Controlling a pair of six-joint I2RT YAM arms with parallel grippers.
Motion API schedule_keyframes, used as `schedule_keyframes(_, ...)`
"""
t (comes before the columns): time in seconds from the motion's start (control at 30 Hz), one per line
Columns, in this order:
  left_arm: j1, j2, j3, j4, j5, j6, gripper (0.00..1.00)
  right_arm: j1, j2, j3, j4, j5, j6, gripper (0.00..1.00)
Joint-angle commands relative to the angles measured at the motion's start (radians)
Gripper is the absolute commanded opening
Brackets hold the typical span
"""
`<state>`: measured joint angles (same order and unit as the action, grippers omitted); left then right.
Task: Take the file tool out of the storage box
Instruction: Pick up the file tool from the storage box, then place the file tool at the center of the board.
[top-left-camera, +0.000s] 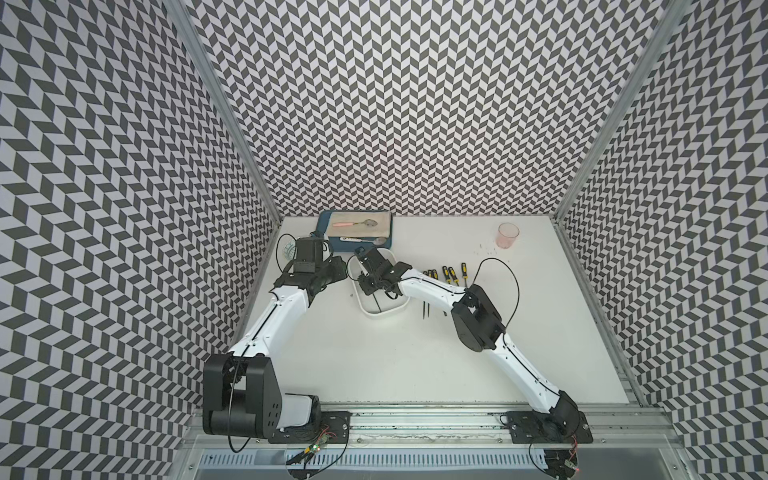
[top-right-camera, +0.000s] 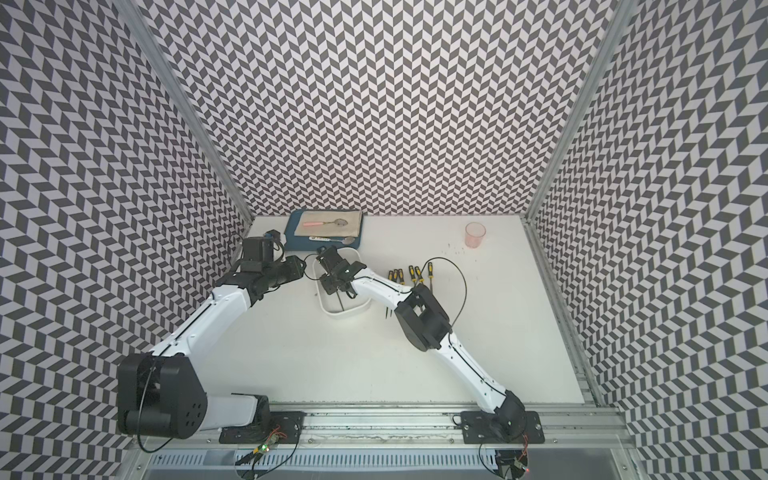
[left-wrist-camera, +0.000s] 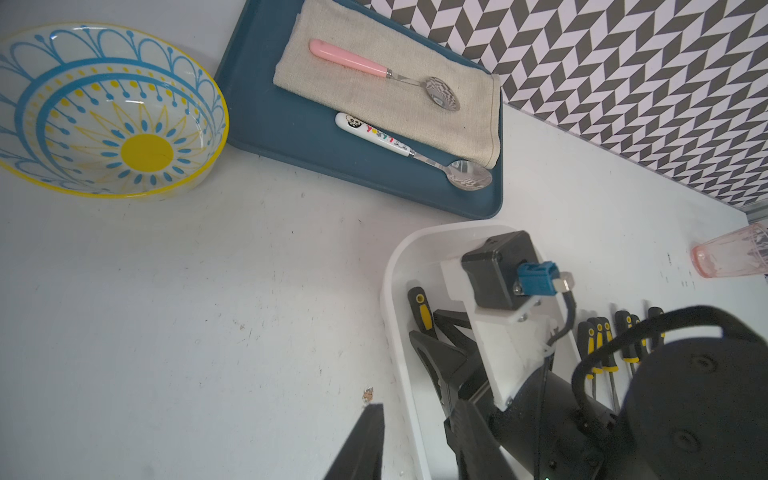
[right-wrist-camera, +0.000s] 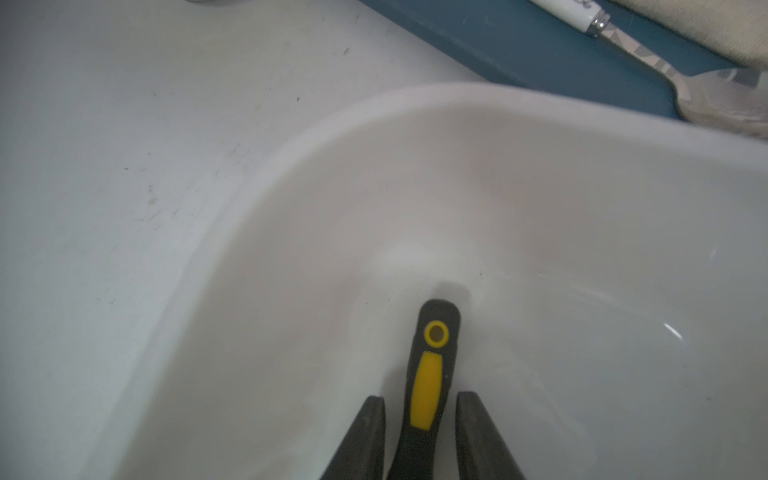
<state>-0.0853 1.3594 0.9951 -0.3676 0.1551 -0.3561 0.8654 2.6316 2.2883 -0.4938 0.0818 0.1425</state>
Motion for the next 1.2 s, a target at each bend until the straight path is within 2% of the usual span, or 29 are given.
schedule_keyframes(0.0, -0.005, -0.015, 0.004, 0.016, 0.010, 0.006, 0.34, 0.004, 0.027, -0.008, -0.026, -0.014, 0.014, 0.24)
schedule_keyframes(0.3, -0.005, -0.014, 0.005, 0.013, 0.004, 0.008, 0.34, -0.002, -0.064, -0.093, 0.073, -0.042, 0.055, 0.12)
schedule_keyframes(0.87, -0.004, -0.021, 0.005, 0.009, -0.014, 0.010, 0.34, -0.021, -0.470, -0.325, 0.261, -0.014, 0.057, 0.07)
schedule_keyframes(1.03, -0.004, -0.023, 0.005, 0.009, -0.017, 0.010, 0.34, -0.059, -0.600, -0.423, 0.255, 0.043, 0.049, 0.00)
schedule_keyframes(1.17, -0.004, -0.027, 0.004, 0.009, -0.019, 0.010, 0.34, -0.125, -0.718, -0.547, 0.251, 0.069, 0.036, 0.00)
